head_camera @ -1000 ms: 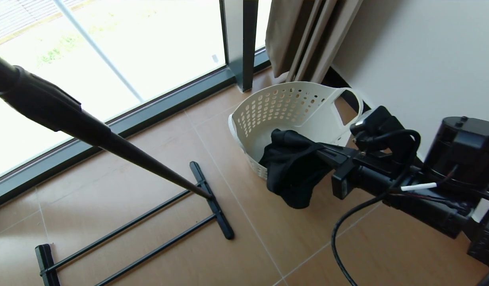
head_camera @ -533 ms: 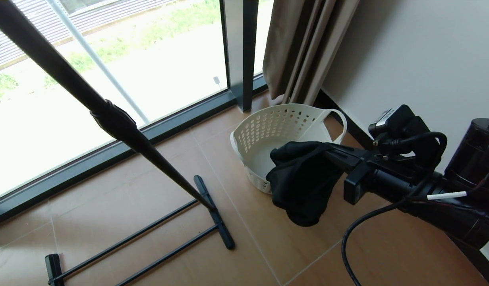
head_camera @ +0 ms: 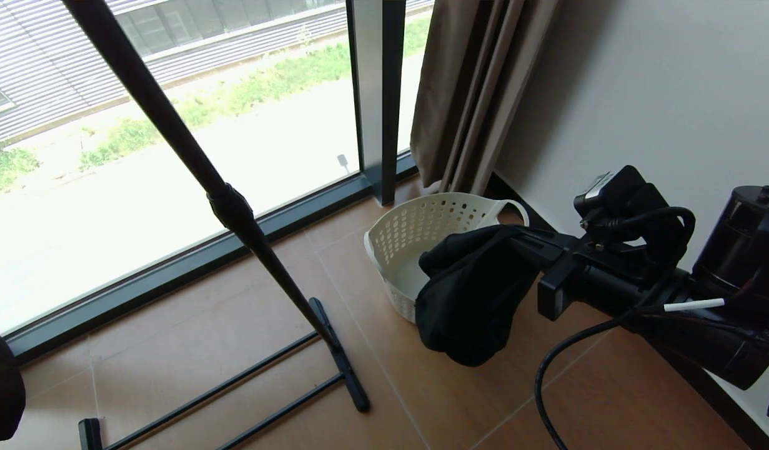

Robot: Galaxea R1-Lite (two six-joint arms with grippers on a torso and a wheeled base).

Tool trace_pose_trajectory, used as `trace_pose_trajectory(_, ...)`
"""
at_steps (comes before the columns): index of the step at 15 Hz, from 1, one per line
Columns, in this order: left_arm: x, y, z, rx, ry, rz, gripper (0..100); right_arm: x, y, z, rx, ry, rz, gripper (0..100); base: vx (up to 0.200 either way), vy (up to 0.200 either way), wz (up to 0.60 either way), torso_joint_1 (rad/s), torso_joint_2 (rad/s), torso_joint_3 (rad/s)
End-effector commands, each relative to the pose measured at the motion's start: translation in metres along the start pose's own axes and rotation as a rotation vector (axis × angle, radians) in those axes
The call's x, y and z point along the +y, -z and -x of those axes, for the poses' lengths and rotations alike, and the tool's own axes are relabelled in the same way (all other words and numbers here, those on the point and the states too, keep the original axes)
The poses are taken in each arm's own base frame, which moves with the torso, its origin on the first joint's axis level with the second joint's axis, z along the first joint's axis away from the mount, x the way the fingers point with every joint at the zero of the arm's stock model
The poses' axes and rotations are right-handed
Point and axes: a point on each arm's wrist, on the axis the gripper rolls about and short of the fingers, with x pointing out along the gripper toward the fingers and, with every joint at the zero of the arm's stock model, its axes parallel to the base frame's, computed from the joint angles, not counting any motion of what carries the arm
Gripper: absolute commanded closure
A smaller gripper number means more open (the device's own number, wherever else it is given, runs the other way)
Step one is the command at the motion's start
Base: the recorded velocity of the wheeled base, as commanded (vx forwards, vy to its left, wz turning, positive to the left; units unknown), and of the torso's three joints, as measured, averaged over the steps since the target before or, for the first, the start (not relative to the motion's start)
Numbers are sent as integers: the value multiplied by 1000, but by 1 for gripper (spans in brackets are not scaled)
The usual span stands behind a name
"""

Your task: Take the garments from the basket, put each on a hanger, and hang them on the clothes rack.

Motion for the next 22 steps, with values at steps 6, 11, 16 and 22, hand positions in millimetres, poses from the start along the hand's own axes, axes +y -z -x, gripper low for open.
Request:
trace_pose_trajectory(6,0,0,0,0,0,0,0,0,2,1,4,-1,14,100,0,0,0,27,-111,120)
trace_pose_trajectory(11,0,0,0,0,0,0,0,0,1,1,1,0,13,100,0,0,0,0,0,201)
trace_pose_trajectory(16,0,0,0,0,0,0,0,1,3,1,9,-5,12,100,0,0,0,52,-165,81)
trace_pose_trajectory(22,0,0,0,-2,-1,0,0,1,3,1,8,-4,13,100,0,0,0,168,-495,-130)
